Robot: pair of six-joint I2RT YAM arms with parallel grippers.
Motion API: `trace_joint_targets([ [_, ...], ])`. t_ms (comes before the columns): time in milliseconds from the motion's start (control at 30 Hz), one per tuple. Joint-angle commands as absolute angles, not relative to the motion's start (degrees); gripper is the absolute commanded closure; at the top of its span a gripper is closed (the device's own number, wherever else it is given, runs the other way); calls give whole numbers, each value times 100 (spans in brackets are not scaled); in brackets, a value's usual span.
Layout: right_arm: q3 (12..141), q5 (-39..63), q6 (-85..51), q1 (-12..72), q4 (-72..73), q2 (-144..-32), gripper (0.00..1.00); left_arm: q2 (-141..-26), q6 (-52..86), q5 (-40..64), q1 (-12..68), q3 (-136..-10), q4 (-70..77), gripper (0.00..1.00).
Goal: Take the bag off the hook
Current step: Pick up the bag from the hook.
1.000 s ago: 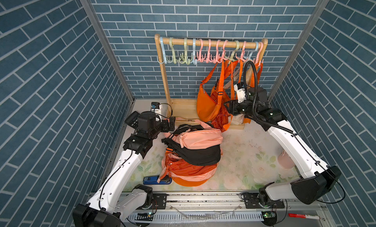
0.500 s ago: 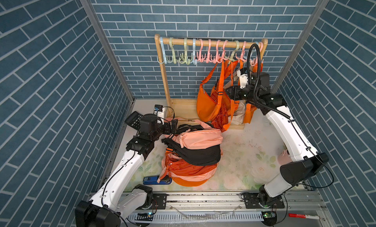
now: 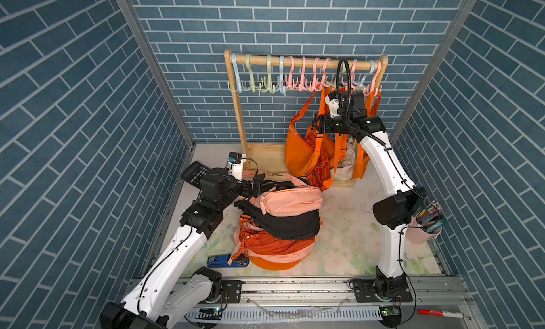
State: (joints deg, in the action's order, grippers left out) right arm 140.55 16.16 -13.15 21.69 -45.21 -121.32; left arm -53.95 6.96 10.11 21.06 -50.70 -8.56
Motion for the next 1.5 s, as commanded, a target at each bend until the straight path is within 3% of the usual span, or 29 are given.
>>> trace_joint_targets([
  [0, 14575, 1662, -1391, 2123, -4500, -12337, 47, -5369, 563, 960, 2169, -5021, -773, 1],
  [133, 15042, 1745, -1601, 2092, -4396, -12783, 62, -5414, 543, 956, 2163, -5054, -819, 1],
  [300, 15021, 1944, -1849, 2086, -4106, -12776, 100, -5472, 506, 878, 2158, -5049, -756, 1],
  [700, 13940, 2417, -2004, 2087, -3911, -11763, 100, -6349, 1019, 1496, 2306, -6223, 150, 1],
  [1067, 12599, 2686, -2049, 2162, -3439, -10643, 100, -8447, 611, 1918, 2450, -7704, 1168, 1],
  [1467, 12743, 2803, -1815, 2171, -4106, -10323, 100, -10510, 623, 2744, 2446, -9657, 1997, 1],
])
